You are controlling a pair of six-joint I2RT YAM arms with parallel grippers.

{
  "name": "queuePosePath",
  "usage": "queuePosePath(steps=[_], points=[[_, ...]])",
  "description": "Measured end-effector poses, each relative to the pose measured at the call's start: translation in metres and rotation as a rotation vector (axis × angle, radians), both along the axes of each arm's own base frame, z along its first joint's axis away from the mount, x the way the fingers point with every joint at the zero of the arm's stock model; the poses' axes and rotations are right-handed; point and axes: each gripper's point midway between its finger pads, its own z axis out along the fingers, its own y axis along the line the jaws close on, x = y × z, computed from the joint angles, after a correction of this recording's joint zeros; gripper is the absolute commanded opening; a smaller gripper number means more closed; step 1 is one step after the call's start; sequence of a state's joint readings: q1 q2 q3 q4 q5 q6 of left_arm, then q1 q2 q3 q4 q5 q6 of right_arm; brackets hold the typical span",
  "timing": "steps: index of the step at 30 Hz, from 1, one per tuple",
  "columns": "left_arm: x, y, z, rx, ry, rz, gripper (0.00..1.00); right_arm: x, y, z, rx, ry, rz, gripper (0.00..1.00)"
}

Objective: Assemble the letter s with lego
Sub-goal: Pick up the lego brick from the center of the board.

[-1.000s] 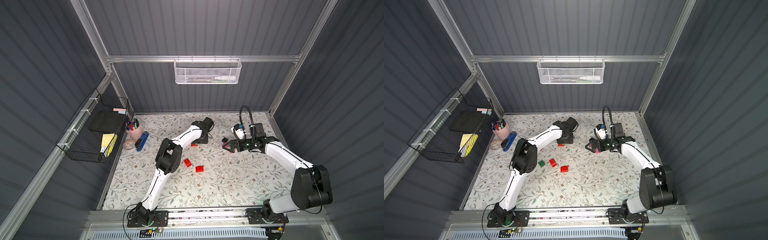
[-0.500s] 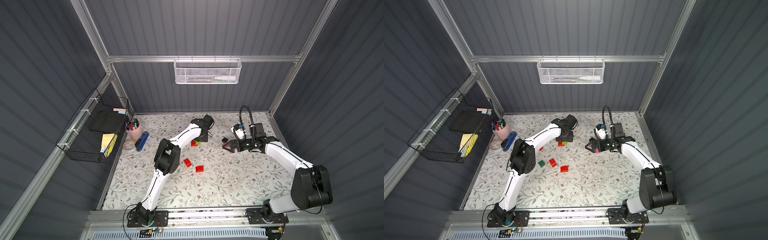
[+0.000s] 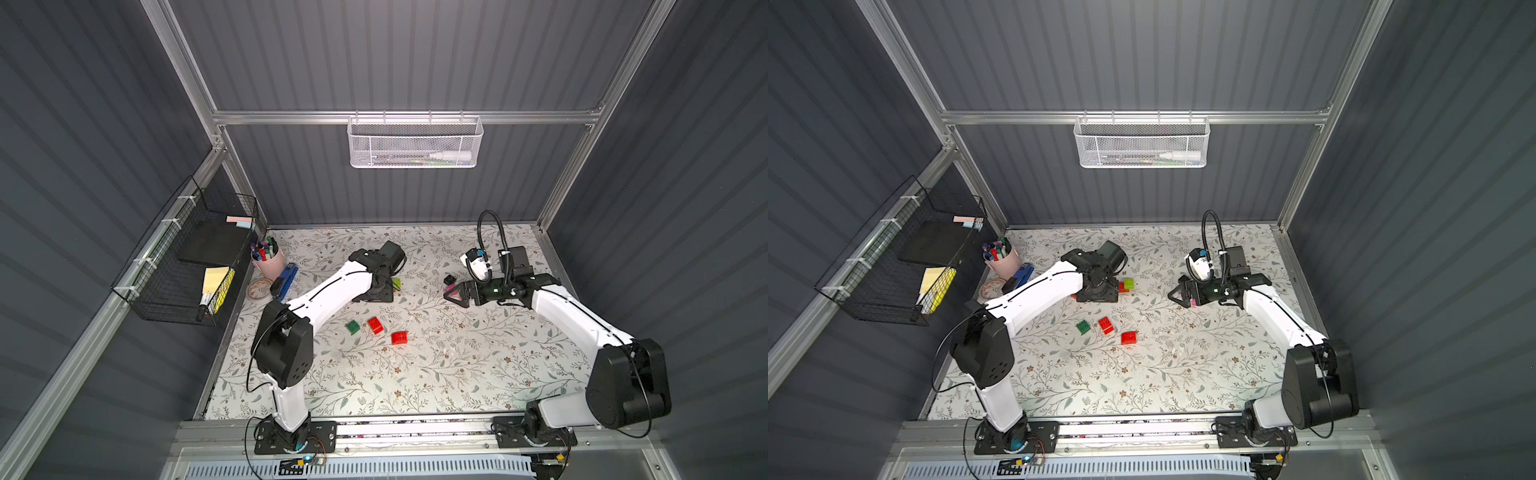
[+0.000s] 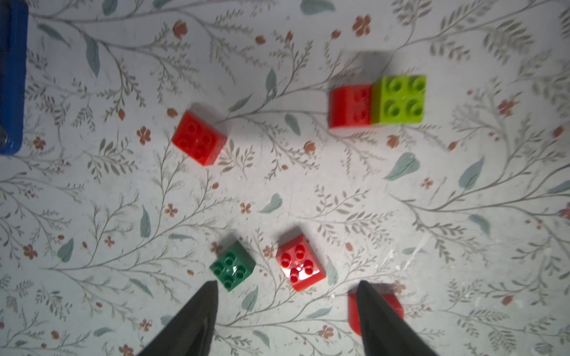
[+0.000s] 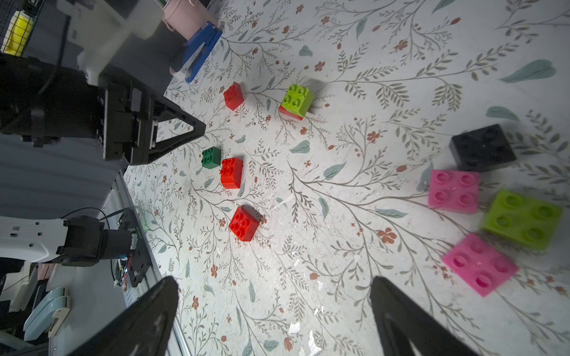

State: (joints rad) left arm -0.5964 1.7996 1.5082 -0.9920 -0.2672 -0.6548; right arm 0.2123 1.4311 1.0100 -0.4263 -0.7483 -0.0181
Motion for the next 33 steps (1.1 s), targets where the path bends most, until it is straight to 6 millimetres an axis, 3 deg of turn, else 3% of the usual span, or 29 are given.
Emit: queuePosePath(steps=[6, 14, 20, 28, 33], points=[[-0.041, 0.022, -0.03, 0.011, 0.098, 0.105, 0.73, -0.007, 0.009, -0.001, -0.004, 0.004, 0.034, 0.99], [-0.059, 0.05, -0.06, 0.0, 0.139, 0.261, 0.71, -0.011, 0.016, -0.001, -0.004, 0.005, 0.057, 0.99], [-0.055, 0.058, -0.073, -0.044, 0.126, 0.329, 0.69, -0.009, 0.018, -0.004, -0.007, 0.015, 0.061, 0.99], [-0.042, 0.053, -0.076, -0.104, 0.09, 0.338, 0.67, -0.008, 0.019, -0.006, -0.008, 0.022, 0.064, 0.99], [-0.035, 0.051, -0.082, -0.115, 0.08, 0.339, 0.58, -0.008, 0.02, -0.007, -0.009, 0.025, 0.066, 0.99]])
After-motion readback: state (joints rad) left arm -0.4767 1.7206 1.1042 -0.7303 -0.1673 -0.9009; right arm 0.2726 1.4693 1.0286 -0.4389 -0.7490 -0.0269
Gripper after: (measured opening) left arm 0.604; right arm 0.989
